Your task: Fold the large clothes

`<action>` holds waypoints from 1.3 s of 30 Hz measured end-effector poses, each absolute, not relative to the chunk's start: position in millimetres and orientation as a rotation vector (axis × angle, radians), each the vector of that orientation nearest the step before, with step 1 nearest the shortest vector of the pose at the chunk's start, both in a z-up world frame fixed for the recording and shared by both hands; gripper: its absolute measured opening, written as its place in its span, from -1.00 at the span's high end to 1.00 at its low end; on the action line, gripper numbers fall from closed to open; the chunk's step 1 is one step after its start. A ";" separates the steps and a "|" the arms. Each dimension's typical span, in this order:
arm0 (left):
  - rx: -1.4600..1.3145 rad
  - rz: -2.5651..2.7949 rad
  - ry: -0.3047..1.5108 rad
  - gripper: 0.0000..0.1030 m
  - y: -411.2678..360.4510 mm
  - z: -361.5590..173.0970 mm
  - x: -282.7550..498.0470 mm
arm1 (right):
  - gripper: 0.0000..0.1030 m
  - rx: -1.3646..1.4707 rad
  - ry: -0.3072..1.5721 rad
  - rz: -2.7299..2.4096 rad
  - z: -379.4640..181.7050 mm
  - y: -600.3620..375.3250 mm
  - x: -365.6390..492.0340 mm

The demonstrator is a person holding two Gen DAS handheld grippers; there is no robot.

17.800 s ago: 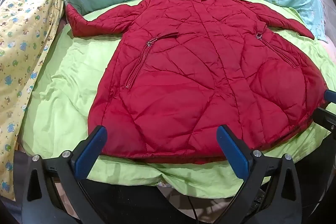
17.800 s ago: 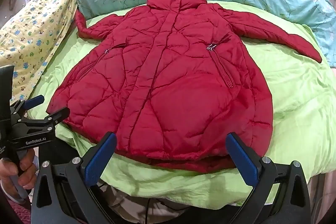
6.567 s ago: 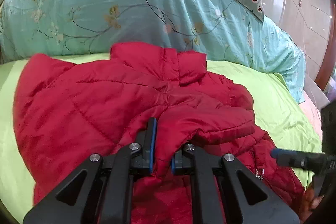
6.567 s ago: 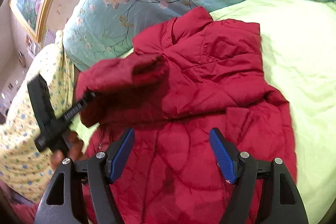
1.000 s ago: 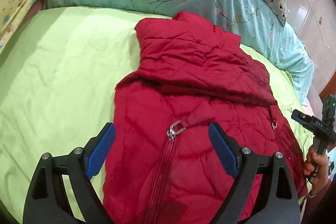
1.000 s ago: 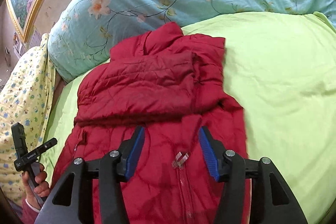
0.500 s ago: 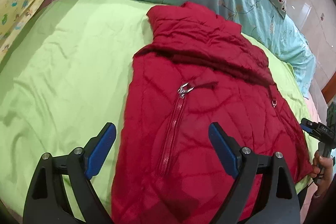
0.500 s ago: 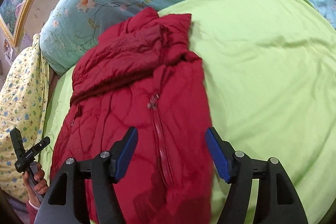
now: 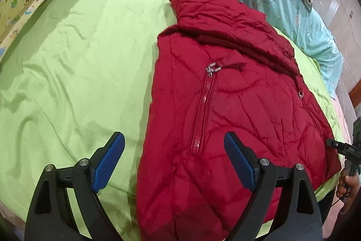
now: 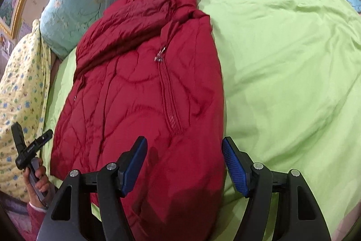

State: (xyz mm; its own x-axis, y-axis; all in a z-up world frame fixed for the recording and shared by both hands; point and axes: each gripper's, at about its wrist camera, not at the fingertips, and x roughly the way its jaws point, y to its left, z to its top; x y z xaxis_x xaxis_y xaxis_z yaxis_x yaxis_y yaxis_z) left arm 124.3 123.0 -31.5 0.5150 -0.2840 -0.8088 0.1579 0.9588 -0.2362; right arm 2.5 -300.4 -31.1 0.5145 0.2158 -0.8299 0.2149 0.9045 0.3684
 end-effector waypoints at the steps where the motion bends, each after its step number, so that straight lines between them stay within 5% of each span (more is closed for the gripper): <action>1: -0.136 -0.270 1.004 -0.76 123.1 -33.7 123.0 | -0.35 0.463 1.049 0.007 -32.2 -300.0 1.5; 3: -0.125 -0.271 1.014 -0.76 123.6 -36.5 120.3 | -0.31 0.457 1.075 0.022 -35.2 -297.7 -2.8; 10: -0.108 -0.303 1.046 -0.76 128.4 -44.6 109.5 | 0.31 0.449 1.118 0.064 -31.5 -298.2 -23.2; 34: -0.108 -0.435 1.148 -0.76 117.3 -71.6 86.8 | -0.18 0.393 1.151 0.125 -36.2 -282.6 -28.7; 39: -0.103 -0.458 1.149 -0.76 112.0 -71.9 83.8 | -0.12 0.361 1.145 0.125 -35.2 -277.7 -31.4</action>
State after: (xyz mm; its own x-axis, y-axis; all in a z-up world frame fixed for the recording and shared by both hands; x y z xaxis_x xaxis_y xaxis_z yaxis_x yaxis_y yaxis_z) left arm 83.8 112.0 -71.9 0.3284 -0.4011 -0.8551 0.2969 0.9033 -0.3097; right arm -31.4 -277.7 -35.2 0.4138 0.2793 -0.8665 0.0856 0.9356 0.3425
